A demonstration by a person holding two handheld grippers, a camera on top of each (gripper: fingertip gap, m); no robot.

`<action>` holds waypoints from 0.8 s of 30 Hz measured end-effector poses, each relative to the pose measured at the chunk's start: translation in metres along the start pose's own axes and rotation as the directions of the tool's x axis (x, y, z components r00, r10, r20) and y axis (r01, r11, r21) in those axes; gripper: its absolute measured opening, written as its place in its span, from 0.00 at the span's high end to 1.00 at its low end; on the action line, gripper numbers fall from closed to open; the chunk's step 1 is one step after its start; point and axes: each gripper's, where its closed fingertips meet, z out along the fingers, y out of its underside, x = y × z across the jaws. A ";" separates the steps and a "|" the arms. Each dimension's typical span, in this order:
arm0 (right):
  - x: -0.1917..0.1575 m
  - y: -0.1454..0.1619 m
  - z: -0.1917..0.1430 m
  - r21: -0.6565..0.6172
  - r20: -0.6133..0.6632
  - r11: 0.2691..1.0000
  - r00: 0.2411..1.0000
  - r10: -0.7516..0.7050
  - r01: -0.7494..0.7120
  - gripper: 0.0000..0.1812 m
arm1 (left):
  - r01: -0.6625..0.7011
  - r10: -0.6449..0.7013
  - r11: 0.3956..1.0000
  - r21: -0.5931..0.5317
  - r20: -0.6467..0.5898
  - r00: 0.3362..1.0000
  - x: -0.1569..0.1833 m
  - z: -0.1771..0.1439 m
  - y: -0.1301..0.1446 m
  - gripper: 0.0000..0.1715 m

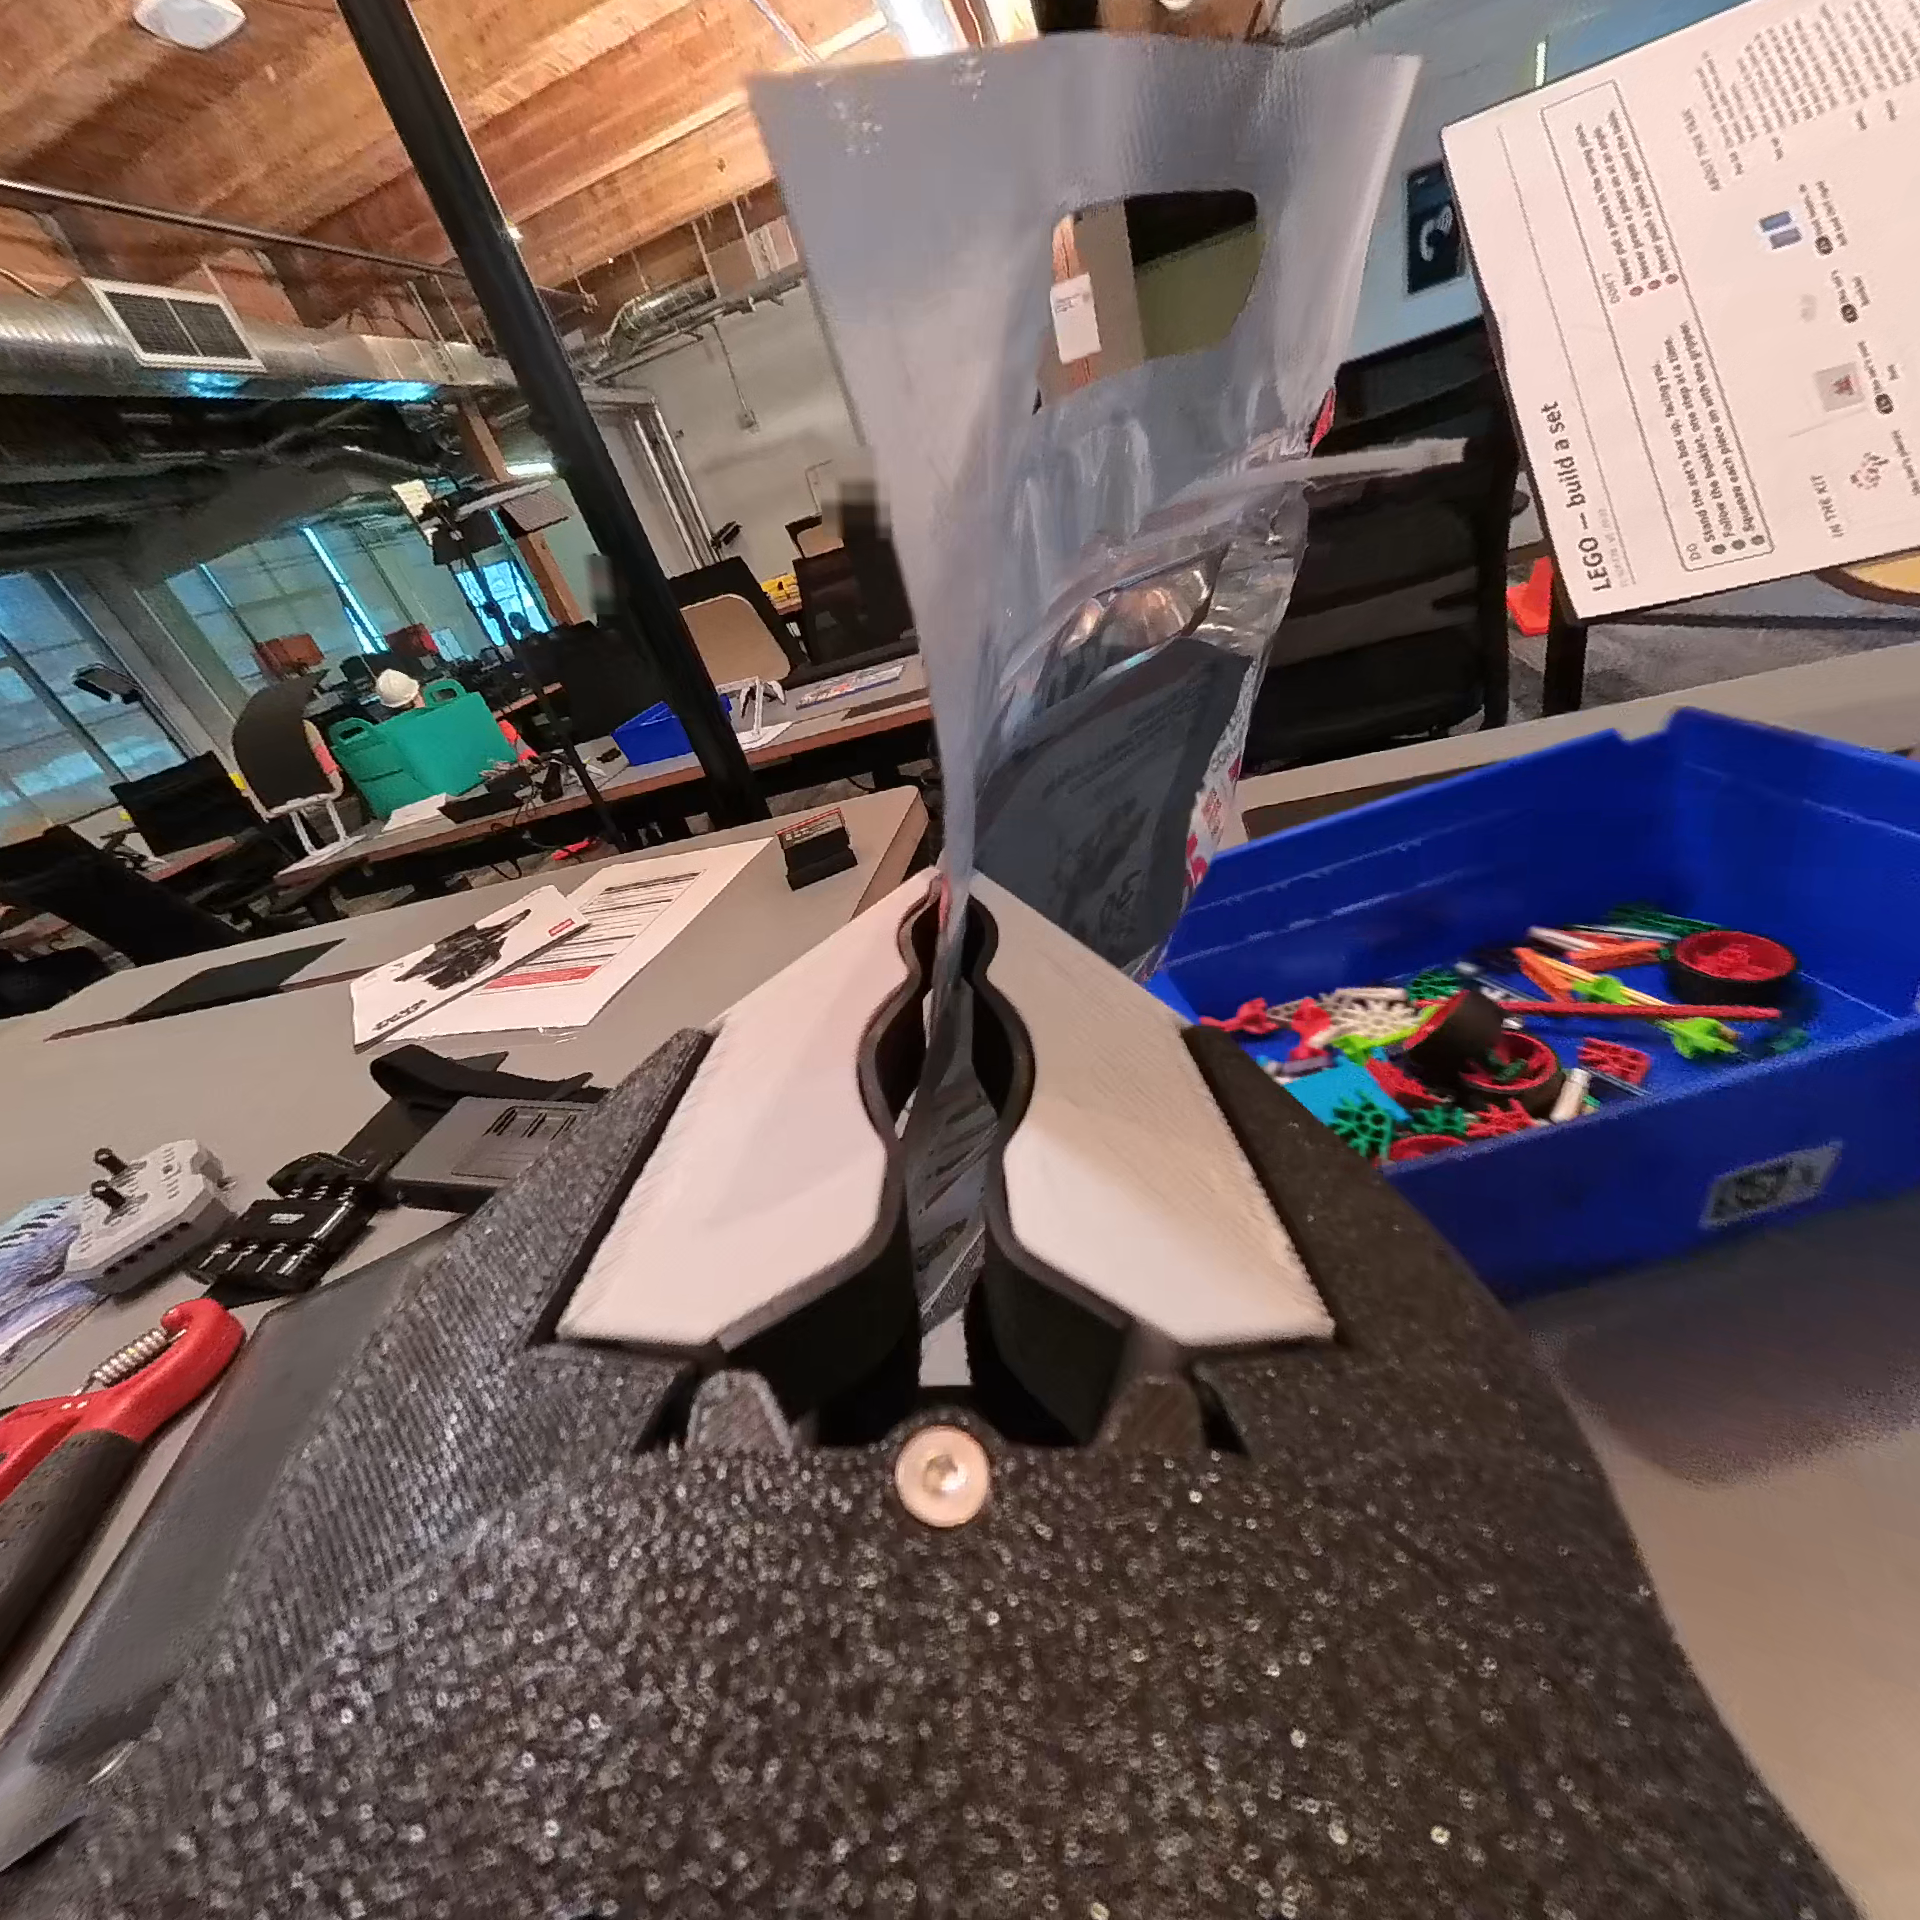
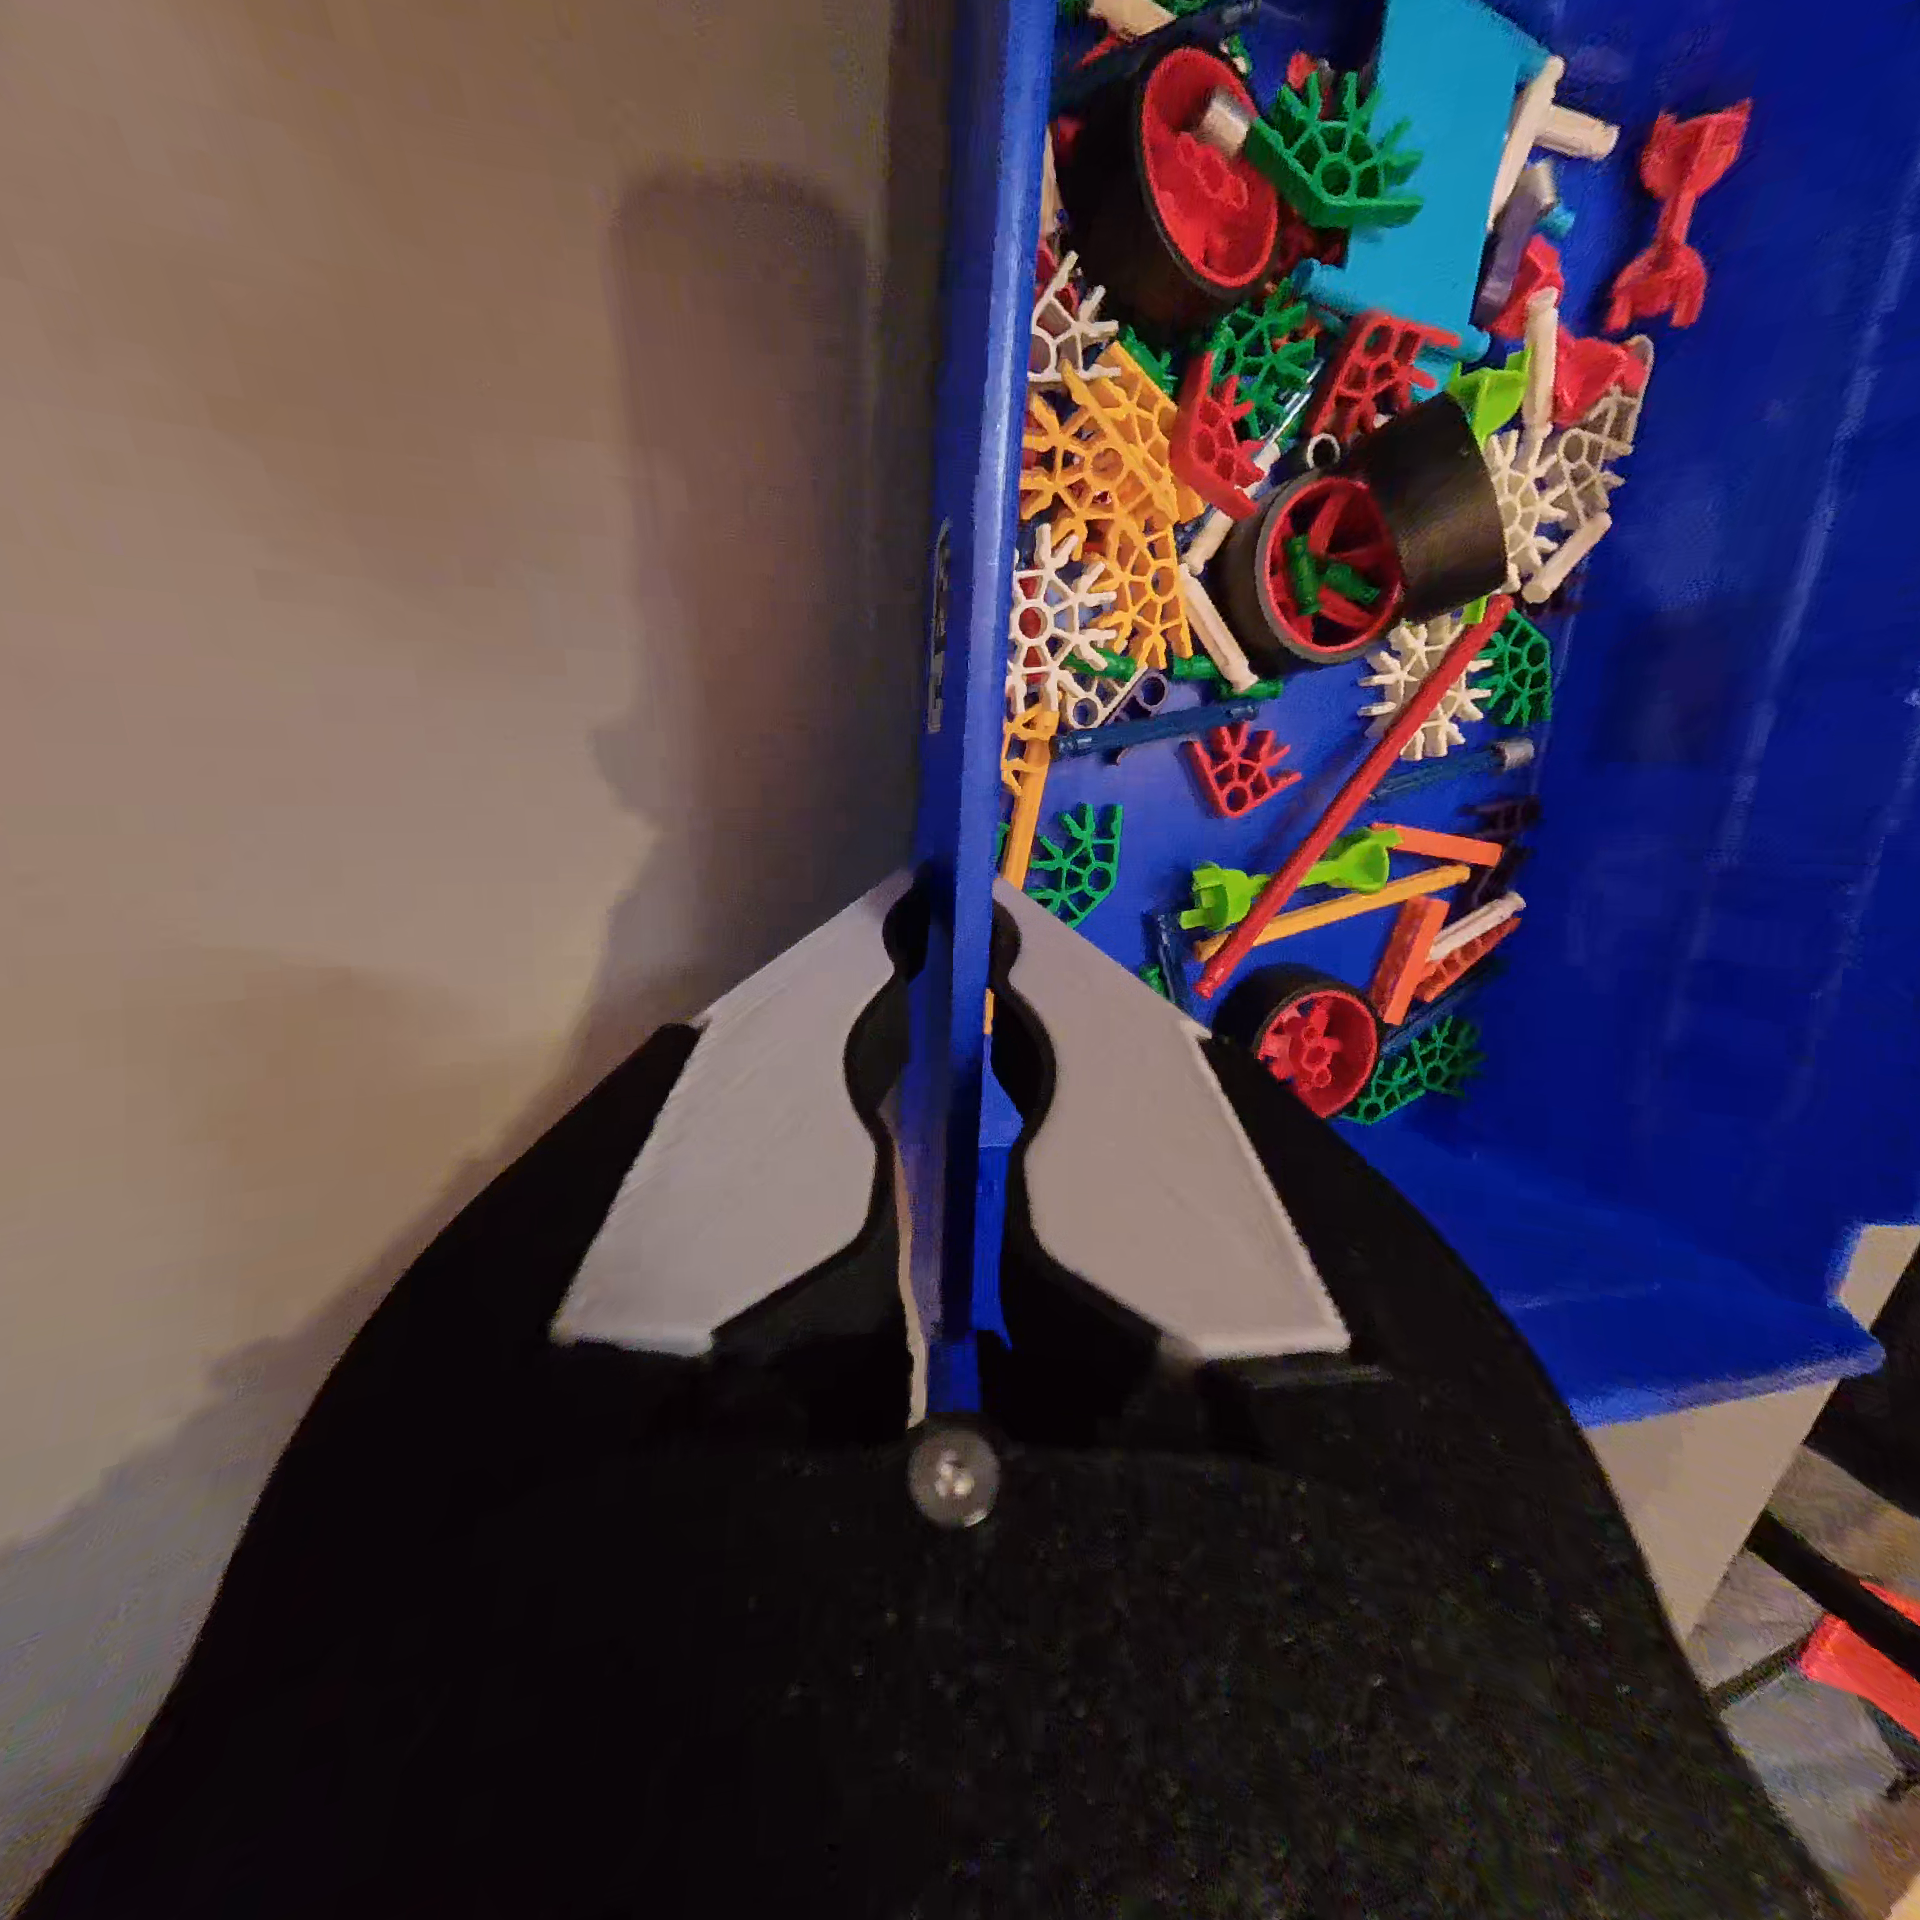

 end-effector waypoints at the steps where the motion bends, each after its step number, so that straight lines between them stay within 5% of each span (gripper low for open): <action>1: -0.009 0.004 -0.004 -0.007 -0.003 1.000 1.000 0.023 -0.023 0.98 | 0.002 -0.002 1.000 0.007 -0.003 1.000 0.001 0.000 -0.001 1.00; 16: -0.147 0.054 -0.065 -0.047 -0.083 0.983 0.981 0.173 -0.177 0.92 | -0.051 0.053 0.998 0.022 -0.106 0.993 0.064 0.004 0.001 1.00; 19: -0.149 0.048 -0.093 0.045 -0.167 0.991 0.977 0.133 -0.128 0.89 | -0.050 0.053 0.999 0.020 -0.134 0.990 0.077 0.005 0.002 1.00; 24: -0.112 0.065 -0.137 0.211 -0.198 0.935 0.924 0.328 -0.286 0.73 | -0.055 0.058 0.998 0.026 -0.142 0.988 0.084 0.003 0.001 1.00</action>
